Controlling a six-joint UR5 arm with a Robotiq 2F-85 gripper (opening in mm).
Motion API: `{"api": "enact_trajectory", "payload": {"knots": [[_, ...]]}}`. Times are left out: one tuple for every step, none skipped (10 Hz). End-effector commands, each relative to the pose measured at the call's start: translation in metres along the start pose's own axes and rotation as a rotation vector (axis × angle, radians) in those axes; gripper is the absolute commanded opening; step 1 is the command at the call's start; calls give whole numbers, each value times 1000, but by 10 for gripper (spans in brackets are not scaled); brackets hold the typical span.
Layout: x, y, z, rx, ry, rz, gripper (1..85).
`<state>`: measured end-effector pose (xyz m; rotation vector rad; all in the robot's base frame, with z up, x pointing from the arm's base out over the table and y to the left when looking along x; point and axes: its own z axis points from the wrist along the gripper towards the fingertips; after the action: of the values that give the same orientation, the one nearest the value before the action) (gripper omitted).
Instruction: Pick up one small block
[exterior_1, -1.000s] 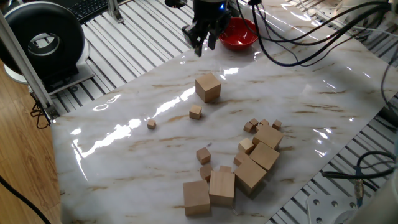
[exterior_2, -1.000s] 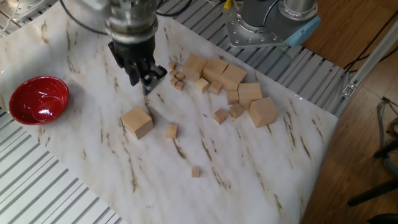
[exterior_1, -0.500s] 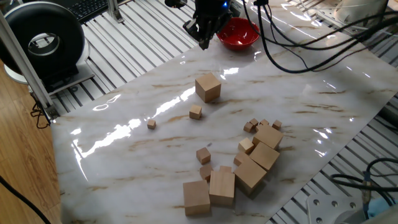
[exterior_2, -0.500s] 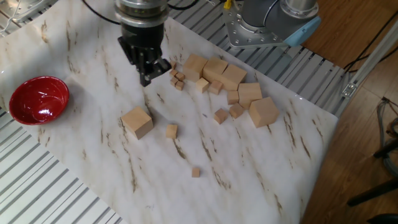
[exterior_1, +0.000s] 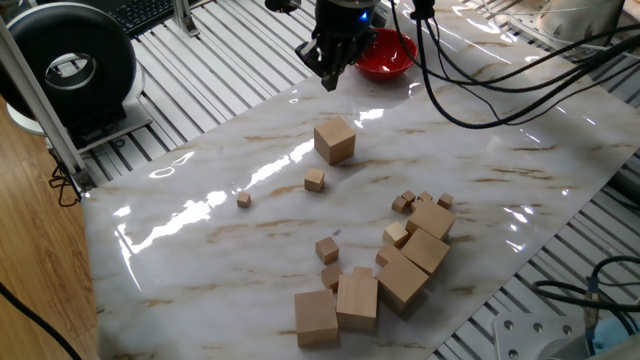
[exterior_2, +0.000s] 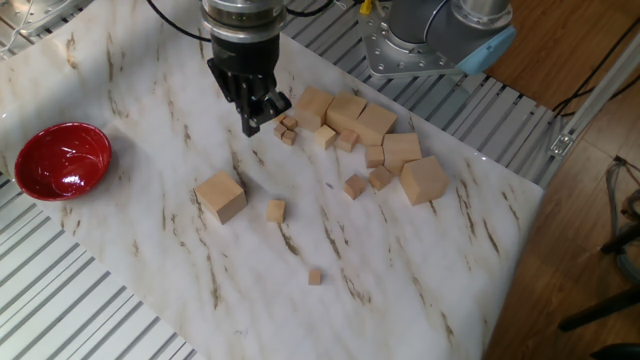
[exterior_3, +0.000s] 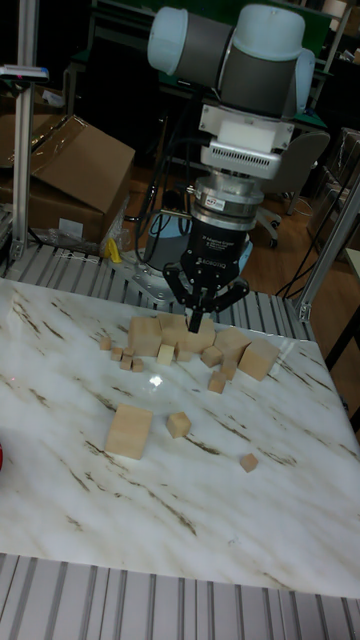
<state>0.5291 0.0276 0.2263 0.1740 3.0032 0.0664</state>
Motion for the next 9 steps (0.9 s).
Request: {"api": "enact_trajectory", "payload": {"knots": [[4,-2,1,-4,17,-12,10],[3,-3,2,-3,15,-15,10],[1,-5,3,-1,14,-21,10],[1,-6,3,3,13,-32,10],[-2,-6,3,5,2,-45,10],[-6,-9,3,18,-12,-73,10],[-8,-16,3,42,-19,-117,10],[-8,-15,3,39,-20,-146,10],[-8,-12,3,30,-19,-172,10]]}}
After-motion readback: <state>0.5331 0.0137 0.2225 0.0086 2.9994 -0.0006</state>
